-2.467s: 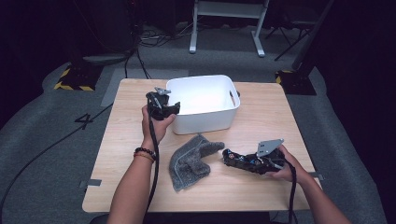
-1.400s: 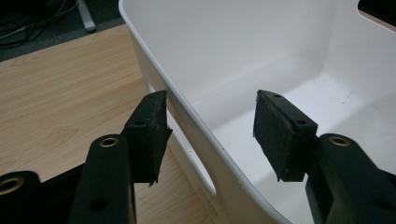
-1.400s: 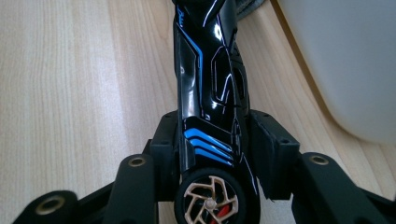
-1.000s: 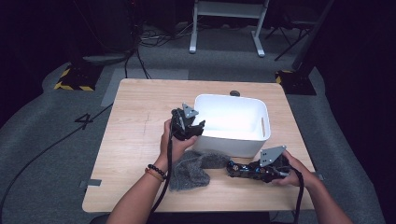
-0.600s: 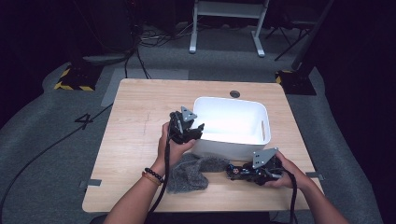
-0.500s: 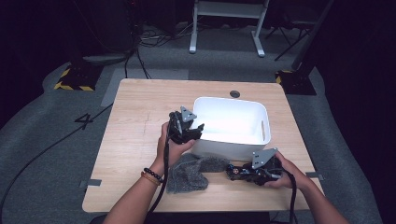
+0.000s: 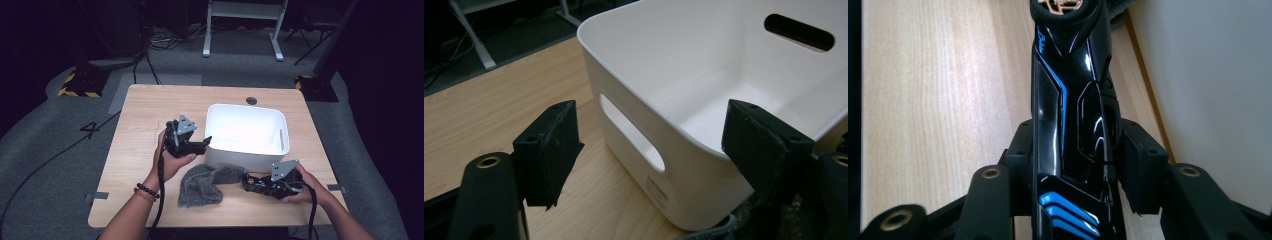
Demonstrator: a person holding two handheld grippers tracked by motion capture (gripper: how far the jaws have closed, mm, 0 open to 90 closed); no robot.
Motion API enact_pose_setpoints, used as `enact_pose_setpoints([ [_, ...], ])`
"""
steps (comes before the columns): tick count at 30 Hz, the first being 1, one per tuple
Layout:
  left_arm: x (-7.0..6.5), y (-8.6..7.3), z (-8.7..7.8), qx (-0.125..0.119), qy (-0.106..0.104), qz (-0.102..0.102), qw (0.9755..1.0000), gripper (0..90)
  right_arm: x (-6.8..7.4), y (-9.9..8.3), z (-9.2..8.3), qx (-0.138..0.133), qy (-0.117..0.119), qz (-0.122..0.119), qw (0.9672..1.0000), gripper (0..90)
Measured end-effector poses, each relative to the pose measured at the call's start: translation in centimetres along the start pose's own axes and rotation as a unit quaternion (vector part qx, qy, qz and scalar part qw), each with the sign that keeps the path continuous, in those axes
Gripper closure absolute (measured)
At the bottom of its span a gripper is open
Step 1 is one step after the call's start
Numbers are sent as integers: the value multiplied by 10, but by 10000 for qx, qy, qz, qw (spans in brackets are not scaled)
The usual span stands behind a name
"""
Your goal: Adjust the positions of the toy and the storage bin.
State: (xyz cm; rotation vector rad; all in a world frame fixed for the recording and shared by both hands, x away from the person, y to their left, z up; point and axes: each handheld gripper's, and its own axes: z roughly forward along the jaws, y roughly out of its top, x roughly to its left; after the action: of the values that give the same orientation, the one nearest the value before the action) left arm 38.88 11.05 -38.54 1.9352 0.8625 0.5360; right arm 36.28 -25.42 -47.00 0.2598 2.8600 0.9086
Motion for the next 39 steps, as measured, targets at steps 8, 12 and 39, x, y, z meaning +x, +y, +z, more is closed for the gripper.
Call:
enact_pose_setpoints([
  [8,3,-18,-31,76,-87,322,9994,182,0,0,1,-77,-76,-39,9999,571],
  [12,7,-42,-33,256,-229,417,9985,163,1,-2,-1,-49,-123,-88,9999,571],
  [39,43,-133,2,1754,-619,293,9821,150,7,-16,-10,-231,-138,25,9996,572],
])
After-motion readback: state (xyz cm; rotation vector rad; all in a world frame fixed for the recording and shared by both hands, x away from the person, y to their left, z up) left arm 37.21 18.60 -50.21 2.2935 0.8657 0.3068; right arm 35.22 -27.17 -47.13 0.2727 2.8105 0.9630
